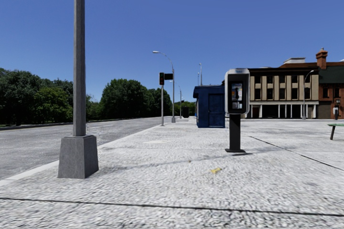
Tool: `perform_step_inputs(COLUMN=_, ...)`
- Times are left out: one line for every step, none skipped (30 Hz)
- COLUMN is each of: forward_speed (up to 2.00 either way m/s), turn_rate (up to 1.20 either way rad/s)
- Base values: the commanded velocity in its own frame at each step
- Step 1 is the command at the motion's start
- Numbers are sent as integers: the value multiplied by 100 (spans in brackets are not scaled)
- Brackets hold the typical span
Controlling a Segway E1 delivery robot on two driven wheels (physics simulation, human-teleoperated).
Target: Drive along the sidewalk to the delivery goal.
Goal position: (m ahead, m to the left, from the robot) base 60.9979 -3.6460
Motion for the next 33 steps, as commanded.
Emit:
perform_step_inputs(forward_speed=200, turn_rate=0)
perform_step_inputs(forward_speed=200, turn_rate=0)
perform_step_inputs(forward_speed=200, turn_rate=0)
perform_step_inputs(forward_speed=200, turn_rate=0)
perform_step_inputs(forward_speed=200, turn_rate=0)
perform_step_inputs(forward_speed=200, turn_rate=0)
perform_step_inputs(forward_speed=200, turn_rate=0)
perform_step_inputs(forward_speed=200, turn_rate=0)
perform_step_inputs(forward_speed=200, turn_rate=0)
perform_step_inputs(forward_speed=200, turn_rate=0)
perform_step_inputs(forward_speed=200, turn_rate=0)
perform_step_inputs(forward_speed=200, turn_rate=0)
perform_step_inputs(forward_speed=200, turn_rate=0)
perform_step_inputs(forward_speed=200, turn_rate=0)
perform_step_inputs(forward_speed=200, turn_rate=0)
perform_step_inputs(forward_speed=200, turn_rate=0)
perform_step_inputs(forward_speed=200, turn_rate=0)
perform_step_inputs(forward_speed=200, turn_rate=0)
perform_step_inputs(forward_speed=200, turn_rate=0)
perform_step_inputs(forward_speed=200, turn_rate=0)
perform_step_inputs(forward_speed=200, turn_rate=0)
perform_step_inputs(forward_speed=200, turn_rate=0)
perform_step_inputs(forward_speed=200, turn_rate=0)
perform_step_inputs(forward_speed=200, turn_rate=0)
perform_step_inputs(forward_speed=200, turn_rate=0)
perform_step_inputs(forward_speed=200, turn_rate=0)
perform_step_inputs(forward_speed=200, turn_rate=0)
perform_step_inputs(forward_speed=200, turn_rate=0)
perform_step_inputs(forward_speed=200, turn_rate=0)
perform_step_inputs(forward_speed=200, turn_rate=0)
perform_step_inputs(forward_speed=200, turn_rate=0)
perform_step_inputs(forward_speed=200, turn_rate=0)
perform_step_inputs(forward_speed=200, turn_rate=0)
